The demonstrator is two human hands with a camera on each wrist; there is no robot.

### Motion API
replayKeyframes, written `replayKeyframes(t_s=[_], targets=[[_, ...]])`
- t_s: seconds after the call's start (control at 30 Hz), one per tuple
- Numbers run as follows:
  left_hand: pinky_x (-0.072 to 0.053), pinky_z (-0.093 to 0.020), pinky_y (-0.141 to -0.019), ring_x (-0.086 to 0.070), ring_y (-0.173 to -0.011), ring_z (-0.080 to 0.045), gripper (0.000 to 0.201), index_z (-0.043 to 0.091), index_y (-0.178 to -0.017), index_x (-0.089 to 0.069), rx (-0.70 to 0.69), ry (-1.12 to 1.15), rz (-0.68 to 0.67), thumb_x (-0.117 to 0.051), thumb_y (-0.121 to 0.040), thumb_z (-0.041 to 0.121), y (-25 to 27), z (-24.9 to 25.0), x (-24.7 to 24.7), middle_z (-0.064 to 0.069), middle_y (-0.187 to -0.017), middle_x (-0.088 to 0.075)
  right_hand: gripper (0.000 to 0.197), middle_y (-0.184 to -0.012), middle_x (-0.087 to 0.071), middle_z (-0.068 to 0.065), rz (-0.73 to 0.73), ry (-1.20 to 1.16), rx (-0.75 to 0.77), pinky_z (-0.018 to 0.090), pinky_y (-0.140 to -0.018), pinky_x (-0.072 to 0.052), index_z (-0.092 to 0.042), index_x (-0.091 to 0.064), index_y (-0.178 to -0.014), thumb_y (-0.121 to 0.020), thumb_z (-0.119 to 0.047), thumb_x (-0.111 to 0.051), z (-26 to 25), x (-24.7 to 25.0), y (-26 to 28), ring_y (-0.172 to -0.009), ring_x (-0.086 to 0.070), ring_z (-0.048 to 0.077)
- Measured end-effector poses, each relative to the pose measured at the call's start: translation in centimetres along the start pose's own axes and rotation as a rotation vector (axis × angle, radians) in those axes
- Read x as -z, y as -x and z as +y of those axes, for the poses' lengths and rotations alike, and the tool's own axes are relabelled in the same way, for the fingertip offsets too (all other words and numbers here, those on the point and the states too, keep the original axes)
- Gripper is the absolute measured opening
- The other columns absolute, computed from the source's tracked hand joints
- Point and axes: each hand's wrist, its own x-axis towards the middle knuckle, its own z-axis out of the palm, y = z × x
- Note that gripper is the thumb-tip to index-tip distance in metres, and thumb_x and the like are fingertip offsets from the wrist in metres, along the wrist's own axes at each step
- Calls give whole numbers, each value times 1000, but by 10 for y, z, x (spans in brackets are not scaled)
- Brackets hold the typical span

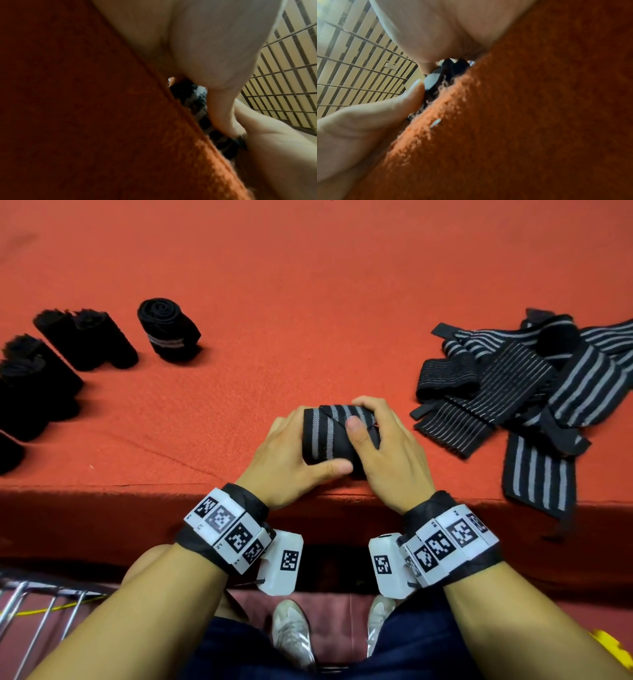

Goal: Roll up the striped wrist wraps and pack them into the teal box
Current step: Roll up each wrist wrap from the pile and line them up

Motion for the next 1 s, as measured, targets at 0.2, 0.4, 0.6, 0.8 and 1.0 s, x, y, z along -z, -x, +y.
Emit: replayKeyframes(t_s=[0.2, 0.4, 0.6, 0.8, 1.0], targets=[[-54, -44, -89, -65, -102, -14, 97, 41, -137, -36, 23, 39, 21, -81, -56, 69, 4, 6, 1, 13, -112, -65, 62, -81, -66, -10, 29, 21, -73, 30, -61, -38, -37, -55, -100, -85, -81, -14, -6, -1, -5, -77, -61, 15], [-55, -44, -93, -68, -99, -11, 77, 37, -130, -48, -25, 261, 42, -91, -67, 40, 6, 9, 4, 13, -110, -68, 59, -112, -66, -16, -45, -137, -29, 36, -86, -52, -42, -52, -125, -82, -80, -40, -3, 3, -2, -99, -65, 8], [-54, -51, -89, -68, -94, -20, 54, 27, -114, -61, -11, 321, 48, -87, -69, 43, 5, 11, 2, 3, -101, -71, 46, -91, -72, -15, -6, -289, -27, 41, -79, -56, -36, -65, -108, -78, -70, -62, -4, 3, -2, -83, -69, 8], [-55, -40, -90, -67, -97, -13, 54, 27, -115, -62, -29, 337, 71, -87, -69, 43, 4, 11, 1, 8, -103, -71, 50, -94, -72, -15, 34, -353, -25, 38, -83, -56, -32, -65, -111, -79, -69, -62, -5, 0, -1, -86, -69, 4], [-51, -22, -85, -64, -91, -3, 55, 16, -117, -57, -19, 489, 228, -85, -71, 25, 4, 8, 1, 17, -99, -68, 64, -107, -61, -13, 81, -431, -61, 27, -74, -54, -25, -50, -135, -83, -60, -62, -4, -1, -2, -65, -59, 18]])
